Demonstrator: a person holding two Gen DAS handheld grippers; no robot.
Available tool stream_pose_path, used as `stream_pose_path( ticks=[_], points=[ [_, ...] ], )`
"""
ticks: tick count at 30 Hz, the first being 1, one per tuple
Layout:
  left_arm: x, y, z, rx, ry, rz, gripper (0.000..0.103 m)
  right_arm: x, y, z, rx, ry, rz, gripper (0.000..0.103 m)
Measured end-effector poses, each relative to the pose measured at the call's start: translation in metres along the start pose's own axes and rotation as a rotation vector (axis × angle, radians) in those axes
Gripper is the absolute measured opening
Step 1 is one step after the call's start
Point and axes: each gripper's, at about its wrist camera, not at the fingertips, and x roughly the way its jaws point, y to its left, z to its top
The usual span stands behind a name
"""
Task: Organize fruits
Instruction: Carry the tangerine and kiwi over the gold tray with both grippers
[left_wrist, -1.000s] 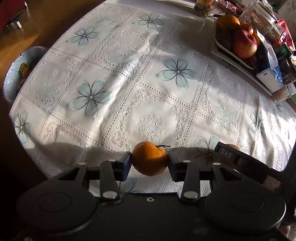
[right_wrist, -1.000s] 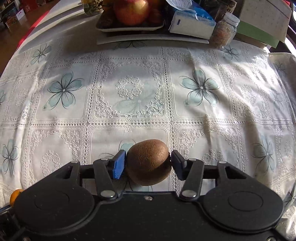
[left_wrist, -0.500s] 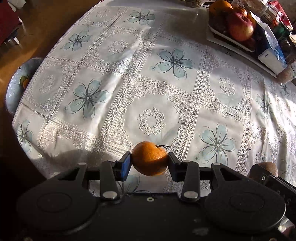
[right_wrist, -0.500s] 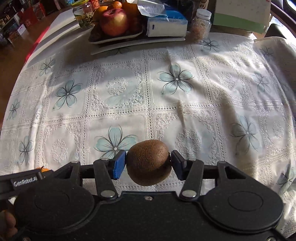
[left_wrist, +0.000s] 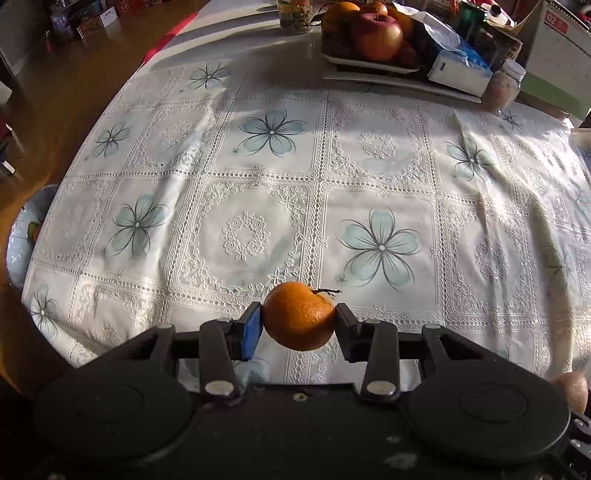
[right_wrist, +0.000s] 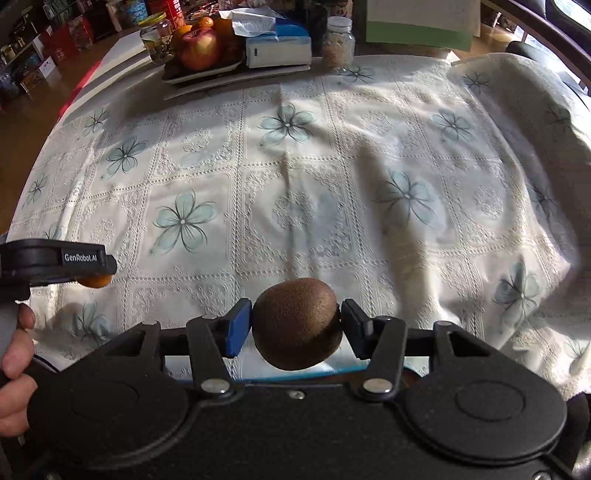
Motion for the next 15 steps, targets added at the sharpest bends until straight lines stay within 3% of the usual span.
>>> stream_pose_path(
  ticks=[9,15],
  points=[
    [-0.044,-0.007,-0.079,-0.009,-0.039,0.005,0.042,-0.01,-0.037,-0.054,0.086,0.055,0.041,0.059],
    [-0.06,-0.013,-0.133,-0.028,0.018,-0.017,0.042,-0.031,-0.05,-0.085,0.106,0.008,0.022,0.059]
  ],
)
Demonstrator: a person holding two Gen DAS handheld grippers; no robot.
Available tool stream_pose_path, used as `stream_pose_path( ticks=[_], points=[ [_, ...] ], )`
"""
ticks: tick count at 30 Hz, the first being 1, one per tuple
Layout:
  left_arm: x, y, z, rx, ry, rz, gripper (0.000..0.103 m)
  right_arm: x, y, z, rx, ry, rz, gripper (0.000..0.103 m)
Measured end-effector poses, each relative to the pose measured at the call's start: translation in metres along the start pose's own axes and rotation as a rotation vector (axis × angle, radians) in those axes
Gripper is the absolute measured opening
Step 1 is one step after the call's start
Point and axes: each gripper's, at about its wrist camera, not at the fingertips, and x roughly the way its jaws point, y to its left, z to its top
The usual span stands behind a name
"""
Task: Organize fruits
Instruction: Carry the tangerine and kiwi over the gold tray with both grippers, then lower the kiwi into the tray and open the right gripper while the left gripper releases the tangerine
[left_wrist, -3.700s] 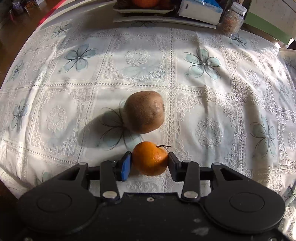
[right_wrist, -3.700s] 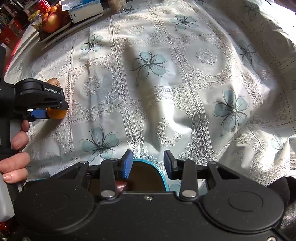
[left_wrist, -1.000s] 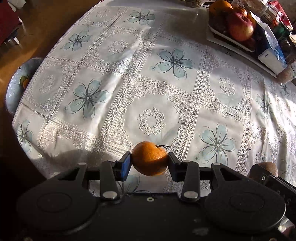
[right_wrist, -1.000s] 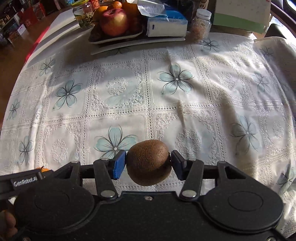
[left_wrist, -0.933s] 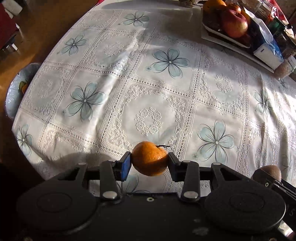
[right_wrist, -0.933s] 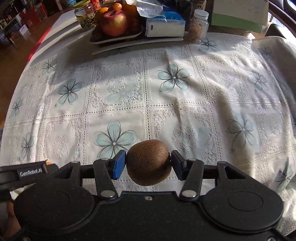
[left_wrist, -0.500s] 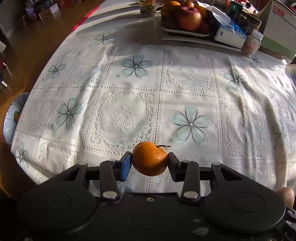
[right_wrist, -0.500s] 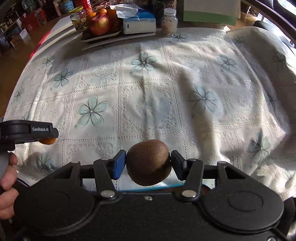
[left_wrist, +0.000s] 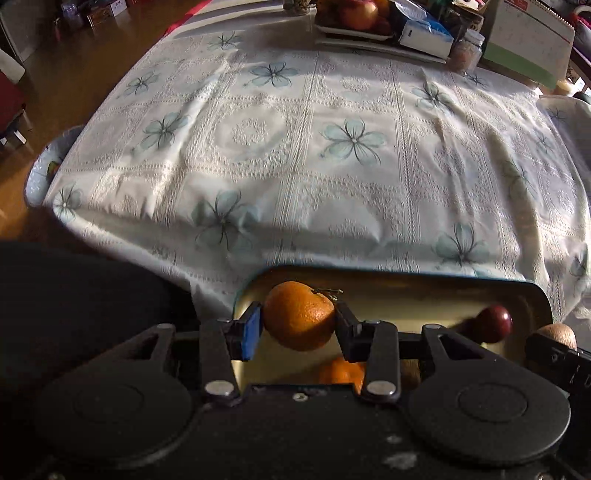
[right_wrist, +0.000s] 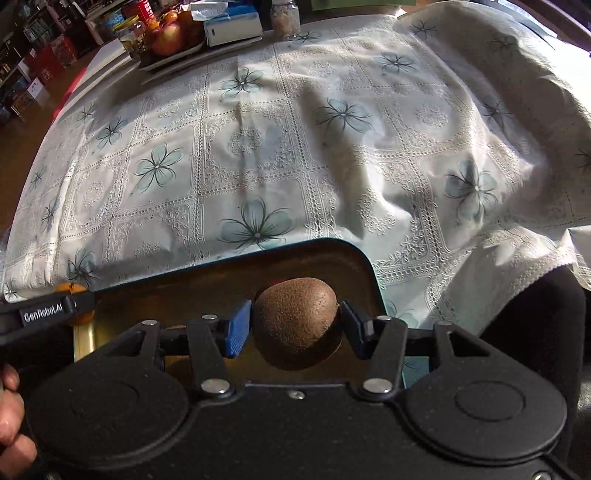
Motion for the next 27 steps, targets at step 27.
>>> stream_pose_path(
  ticks=[27],
  points=[
    [-0.03,-0.001,-0.09,-0.011,-0.017,-0.015,0.042,-0.033,-0.04,-0.105,0.003,-0.174,0.014,0.059]
  ],
)
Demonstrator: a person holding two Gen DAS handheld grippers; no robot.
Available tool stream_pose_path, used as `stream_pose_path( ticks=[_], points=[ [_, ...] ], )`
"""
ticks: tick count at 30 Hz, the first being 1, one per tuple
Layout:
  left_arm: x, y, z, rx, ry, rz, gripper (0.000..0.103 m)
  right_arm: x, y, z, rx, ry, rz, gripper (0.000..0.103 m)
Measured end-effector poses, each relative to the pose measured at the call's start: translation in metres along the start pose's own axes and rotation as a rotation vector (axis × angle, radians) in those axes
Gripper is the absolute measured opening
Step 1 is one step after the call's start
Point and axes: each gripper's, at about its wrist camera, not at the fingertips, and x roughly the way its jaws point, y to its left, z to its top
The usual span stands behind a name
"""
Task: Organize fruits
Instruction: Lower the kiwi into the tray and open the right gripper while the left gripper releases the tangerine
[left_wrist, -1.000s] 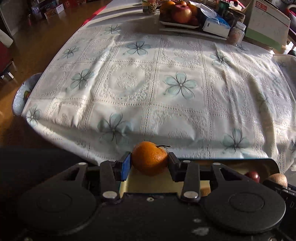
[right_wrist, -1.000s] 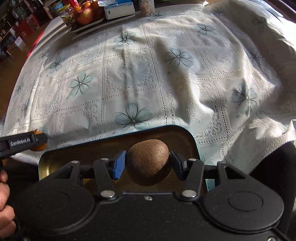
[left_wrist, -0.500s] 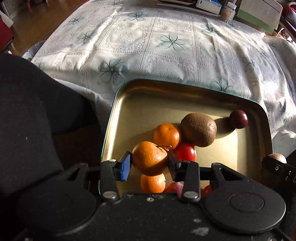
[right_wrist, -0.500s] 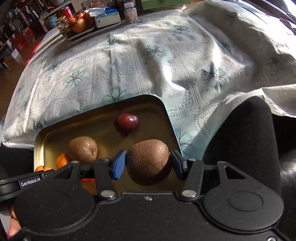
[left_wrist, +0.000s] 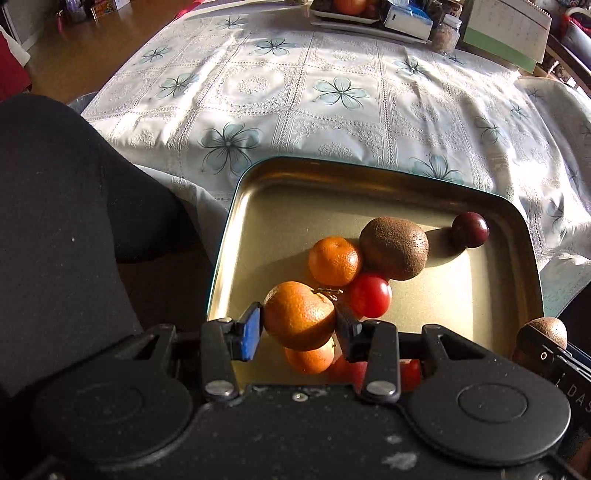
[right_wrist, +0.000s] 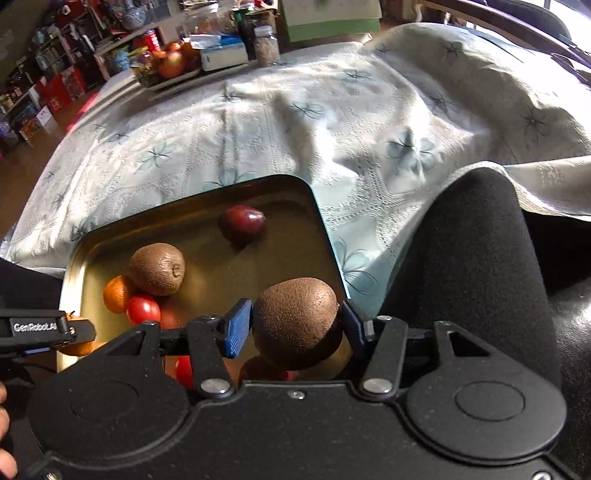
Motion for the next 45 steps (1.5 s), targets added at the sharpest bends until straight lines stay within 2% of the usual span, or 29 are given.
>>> stream_pose_path(
  ticks=[8,12,19,27,31,36,45],
  points=[
    [0.021,0.011,0.018,0.062,-0.03,0.035,0.042,0.018,0.004,0.01,0.007,0.019,0.086,0.059],
    [0.033,0.019,0.025,0.032,0.004,-0.011,0.042,0.03,0.01,0.016,0.005,0.021,0.08,0.059],
    [0.044,0.027,0.028,-0.035,0.038,-0.034,0.043,0.036,0.007,0.015,0.028,0.038,0.082,0.059],
    [0.03,0.019,0.021,0.019,-0.047,0.002,0.042,0.03,0.013,0.013,0.0,-0.002,0.045,0.059],
    [0.031,0.014,0.019,0.048,-0.036,0.032,0.042,0.027,0.023,0.009,-0.063,-0.025,0.016,0.059],
    [0.029,0.017,0.016,0.044,-0.025,0.019,0.042,0.025,0.032,0.007,-0.121,-0.039,-0.011,0.059],
    [0.026,0.012,0.01,0.067,-0.022,0.015,0.042,0.028,0.04,0.016,-0.149,0.035,-0.05,0.059]
  ],
)
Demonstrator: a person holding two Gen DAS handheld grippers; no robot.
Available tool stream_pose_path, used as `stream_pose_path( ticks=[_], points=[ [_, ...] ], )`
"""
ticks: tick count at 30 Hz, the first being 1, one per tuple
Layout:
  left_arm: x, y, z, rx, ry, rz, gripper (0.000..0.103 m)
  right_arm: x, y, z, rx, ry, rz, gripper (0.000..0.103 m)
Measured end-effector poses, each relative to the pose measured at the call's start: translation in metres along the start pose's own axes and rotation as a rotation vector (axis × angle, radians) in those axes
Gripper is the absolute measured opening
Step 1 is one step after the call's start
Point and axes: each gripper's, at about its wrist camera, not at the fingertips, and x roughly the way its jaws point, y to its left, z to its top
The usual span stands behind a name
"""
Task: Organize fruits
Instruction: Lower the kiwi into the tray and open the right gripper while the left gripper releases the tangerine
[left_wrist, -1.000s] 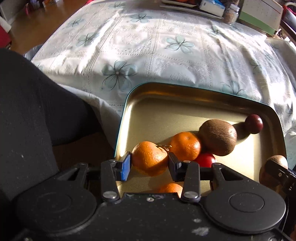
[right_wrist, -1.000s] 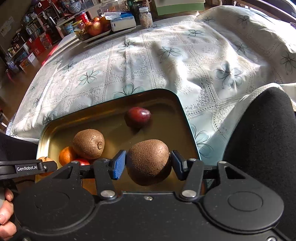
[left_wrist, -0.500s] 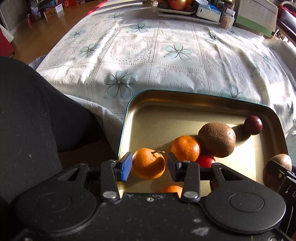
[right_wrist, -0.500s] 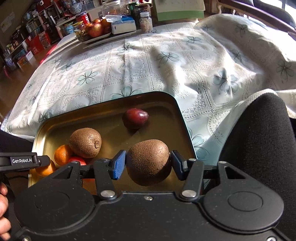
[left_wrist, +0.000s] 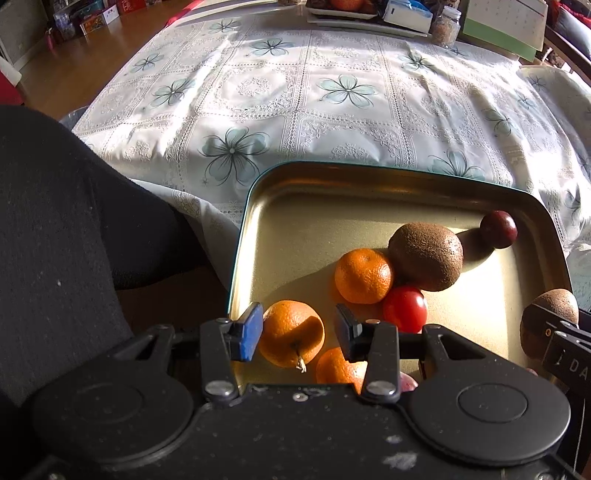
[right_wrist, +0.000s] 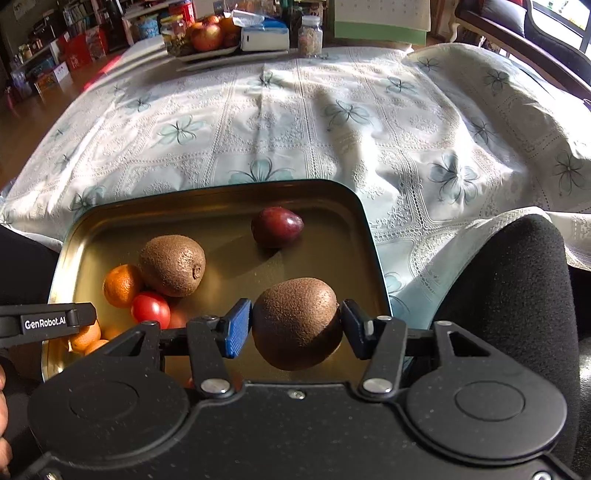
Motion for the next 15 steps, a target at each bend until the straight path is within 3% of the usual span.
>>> stream_pose_path(
  ticks=[15],
  points=[
    [-0.001,-0.001,-0.003,0.025,-0.015,-0.003,0.042,0.013,0.001,0.024,0.036,0.135,-0.02,0.059]
  ],
)
